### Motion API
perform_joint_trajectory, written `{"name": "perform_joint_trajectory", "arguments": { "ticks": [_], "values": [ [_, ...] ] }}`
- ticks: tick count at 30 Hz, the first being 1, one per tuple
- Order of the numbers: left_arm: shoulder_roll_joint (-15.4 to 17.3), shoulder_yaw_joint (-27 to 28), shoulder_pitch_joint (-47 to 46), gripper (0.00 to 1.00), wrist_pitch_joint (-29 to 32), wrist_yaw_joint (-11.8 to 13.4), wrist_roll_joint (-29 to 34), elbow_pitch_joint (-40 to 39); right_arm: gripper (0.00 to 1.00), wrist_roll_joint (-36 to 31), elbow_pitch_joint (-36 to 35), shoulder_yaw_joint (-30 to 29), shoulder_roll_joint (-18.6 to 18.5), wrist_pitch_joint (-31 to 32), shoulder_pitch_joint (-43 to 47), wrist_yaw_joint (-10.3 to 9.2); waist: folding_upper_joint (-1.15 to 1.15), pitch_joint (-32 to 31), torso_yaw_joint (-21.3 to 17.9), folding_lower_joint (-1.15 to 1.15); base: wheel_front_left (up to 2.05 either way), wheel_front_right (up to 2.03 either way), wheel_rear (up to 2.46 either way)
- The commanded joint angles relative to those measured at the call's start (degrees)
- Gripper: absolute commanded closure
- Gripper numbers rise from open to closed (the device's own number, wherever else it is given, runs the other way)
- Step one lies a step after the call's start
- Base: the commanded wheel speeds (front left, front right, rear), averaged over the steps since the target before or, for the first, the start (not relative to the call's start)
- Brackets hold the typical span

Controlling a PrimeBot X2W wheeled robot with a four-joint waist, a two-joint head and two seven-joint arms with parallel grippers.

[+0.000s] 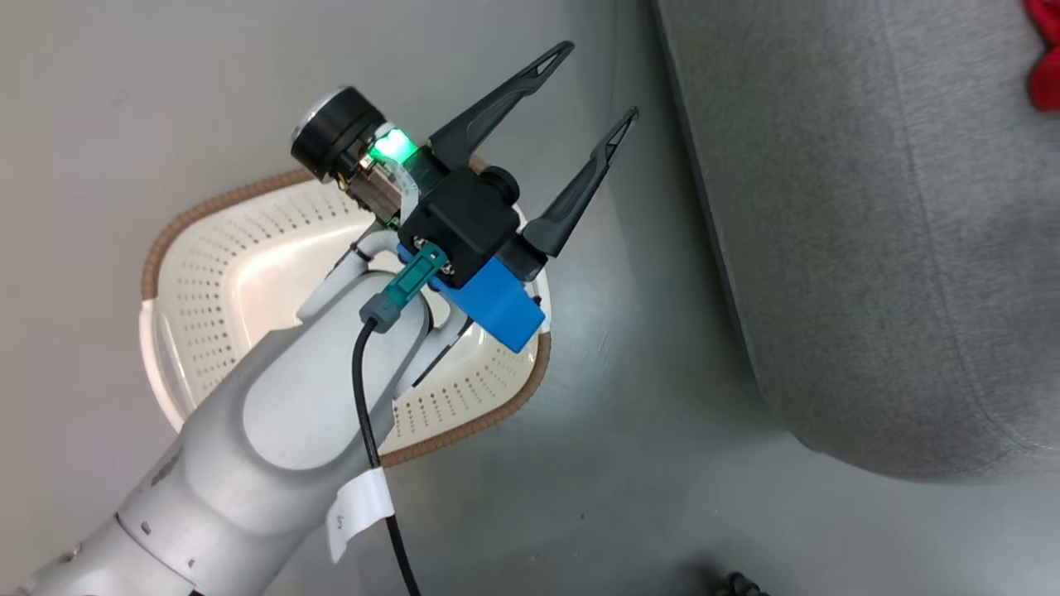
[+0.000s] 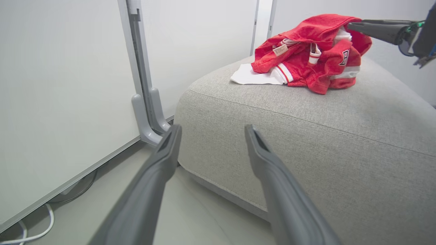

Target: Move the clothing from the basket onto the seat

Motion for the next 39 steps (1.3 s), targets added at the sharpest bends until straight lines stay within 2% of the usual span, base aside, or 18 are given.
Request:
{"name": "perform_joint_trajectory", "arguments": {
  "ticks": [1,5,13,24,34,39],
  "values": [
    [-0.4,0.8,1.5,0.00,-0.4,0.5,-0.7,0.4,0.00,0.2,-1.0,0.4,0.9,-0.2,3.3,-0.01,0.00,-4.5,-0.1,0.00,0.00,0.00,0.00],
    [-1.0,3.3,4.9,0.00,-0.6,1.6,-2.1,0.3,0.00,-0.5,-3.5,2.5,2.2,-0.2,9.1,-0.01,0.00,-9.9,0.2,0.00,0.00,0.00,0.00],
    [-1.5,13.0,15.3,0.00,-0.6,5.2,-1.6,-3.0,0.00,-1.1,-8.9,7.9,4.9,-0.2,18.0,-0.01,0.00,-20.0,2.6,0.00,0.00,0.00,0.00],
    [-3.9,27.4,29.0,0.00,-0.6,6.7,1.7,-7.4,0.00,-1.8,-13.6,17.6,7.7,-0.2,25.7,-0.01,0.00,-30.0,7.6,0.00,0.00,0.00,0.00],
    [-7.7,39.6,39.6,0.00,-0.6,4.4,4.1,-9.8,0.00,-0.9,-16.0,20.4,9.1,-0.2,32.4,-0.01,0.00,-36.0,12.6,0.00,0.00,0.00,0.00],
    [-8.7,42.8,43.0,0.00,-0.6,3.0,5.6,-9.8,0.00,-0.7,-14.8,20.8,10.0,-0.2,34.2,-0.01,0.00,-37.3,13.6,0.00,0.00,0.00,0.00]
  ]
}}
